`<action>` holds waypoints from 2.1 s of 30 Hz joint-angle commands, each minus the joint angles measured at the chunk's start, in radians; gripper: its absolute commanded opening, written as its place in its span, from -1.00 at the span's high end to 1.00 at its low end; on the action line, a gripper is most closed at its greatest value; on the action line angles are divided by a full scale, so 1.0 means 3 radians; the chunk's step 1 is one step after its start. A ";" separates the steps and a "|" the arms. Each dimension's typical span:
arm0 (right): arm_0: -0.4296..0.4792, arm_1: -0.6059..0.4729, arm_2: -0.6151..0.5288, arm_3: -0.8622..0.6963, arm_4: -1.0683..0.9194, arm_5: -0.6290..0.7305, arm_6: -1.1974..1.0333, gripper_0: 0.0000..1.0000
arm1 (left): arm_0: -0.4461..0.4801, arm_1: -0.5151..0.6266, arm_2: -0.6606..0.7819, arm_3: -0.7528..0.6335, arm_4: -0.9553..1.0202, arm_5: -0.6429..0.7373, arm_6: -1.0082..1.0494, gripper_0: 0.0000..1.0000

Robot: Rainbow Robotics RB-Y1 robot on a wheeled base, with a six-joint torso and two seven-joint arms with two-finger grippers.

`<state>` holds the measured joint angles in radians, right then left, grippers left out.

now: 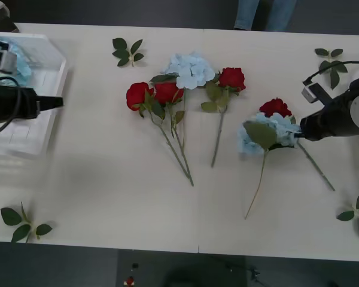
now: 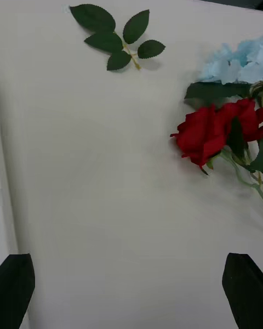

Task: Put the red flowers into the right box and the blue flowers into the left box

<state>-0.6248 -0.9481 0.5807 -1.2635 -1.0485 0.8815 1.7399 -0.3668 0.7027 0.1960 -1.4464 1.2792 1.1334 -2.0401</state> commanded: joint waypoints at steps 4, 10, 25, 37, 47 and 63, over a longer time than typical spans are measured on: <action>-0.0188 0.0149 0.0012 0.0177 -0.0023 -0.0054 -0.0073 -1.00 | -0.0352 -0.0619 -0.0117 -0.0077 -0.0925 -0.0194 0.0807 -1.00; -0.0208 0.0328 0.0012 0.0356 0.0033 -0.0146 -0.0068 -1.00 | -0.0495 -0.0952 -0.0546 -0.0077 -0.1784 -0.0439 0.1457 -1.00; -0.0208 0.0481 0.0012 0.0448 0.0197 -0.0198 -0.0057 0.23 | -0.0618 -0.1212 -0.1814 -0.0072 -0.2735 -0.0797 0.2664 -1.00; -0.0208 0.0491 0.0018 0.0448 0.0325 -0.0203 -0.0052 1.00 | -0.0833 -0.1402 -0.2346 0.0045 -0.3451 -0.0792 0.3425 -0.73; -0.0208 0.0527 0.0018 0.0448 0.0417 -0.0218 -0.0068 1.00 | -0.0833 -0.1437 -0.2346 0.0219 -0.3568 -0.0792 0.3415 -0.72; -0.0321 0.0277 -0.0034 0.0397 -0.0319 -0.0218 -0.0022 1.00 | -0.0828 -0.1391 -0.2346 0.0414 -0.3625 -0.0797 0.3420 1.00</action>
<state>-0.6891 -0.8154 0.5943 -1.1209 -1.1047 0.8249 1.7399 -0.5947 0.2733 -0.5162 -1.3052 0.1830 0.9010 -1.0253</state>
